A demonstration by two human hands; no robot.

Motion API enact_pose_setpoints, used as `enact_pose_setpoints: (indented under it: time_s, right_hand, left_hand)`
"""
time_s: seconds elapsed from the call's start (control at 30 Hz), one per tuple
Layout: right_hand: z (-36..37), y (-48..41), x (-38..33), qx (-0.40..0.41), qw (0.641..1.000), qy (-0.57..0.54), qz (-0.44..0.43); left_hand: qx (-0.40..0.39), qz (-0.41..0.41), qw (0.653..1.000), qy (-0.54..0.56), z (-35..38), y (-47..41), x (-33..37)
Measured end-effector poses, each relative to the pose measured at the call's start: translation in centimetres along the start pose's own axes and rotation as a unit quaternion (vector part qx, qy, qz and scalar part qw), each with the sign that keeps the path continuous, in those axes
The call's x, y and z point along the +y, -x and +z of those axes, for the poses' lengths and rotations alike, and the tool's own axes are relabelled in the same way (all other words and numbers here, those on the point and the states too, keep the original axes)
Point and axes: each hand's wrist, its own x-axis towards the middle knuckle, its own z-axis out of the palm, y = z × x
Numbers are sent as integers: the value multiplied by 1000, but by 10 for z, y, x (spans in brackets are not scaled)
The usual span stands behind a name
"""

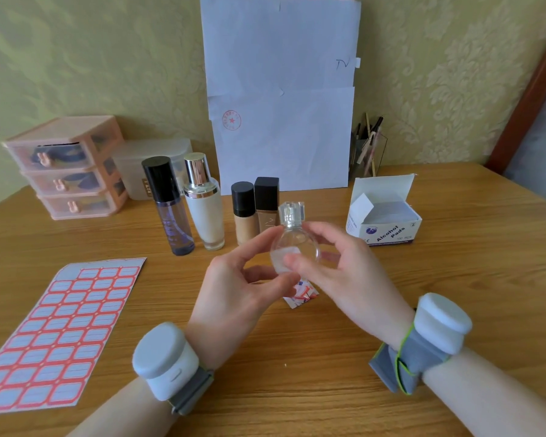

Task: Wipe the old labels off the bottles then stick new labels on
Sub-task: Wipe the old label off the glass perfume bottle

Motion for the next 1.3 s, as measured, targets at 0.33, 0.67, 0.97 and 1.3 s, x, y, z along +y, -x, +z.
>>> enact_pose_setpoints:
  time_s: [0.33,0.67,0.97,1.3]
  right_hand:
    - [2,-1,3,22,1000,1,-10]
    - [-4,-3,3,41,999,-10,-10]
    - [-5,-4,4,53,998,-9,-32]
    - [0,-3,0,70,996,-44,-41]
  left_hand:
    - [0,1,1000,-14,0,0,-2]
    - [-7,0,1000,-12,2,0,-3]
    - [3,3,1000,-11,4,0,-2]
    - [-10,11,1000,-7,3,1,-4]
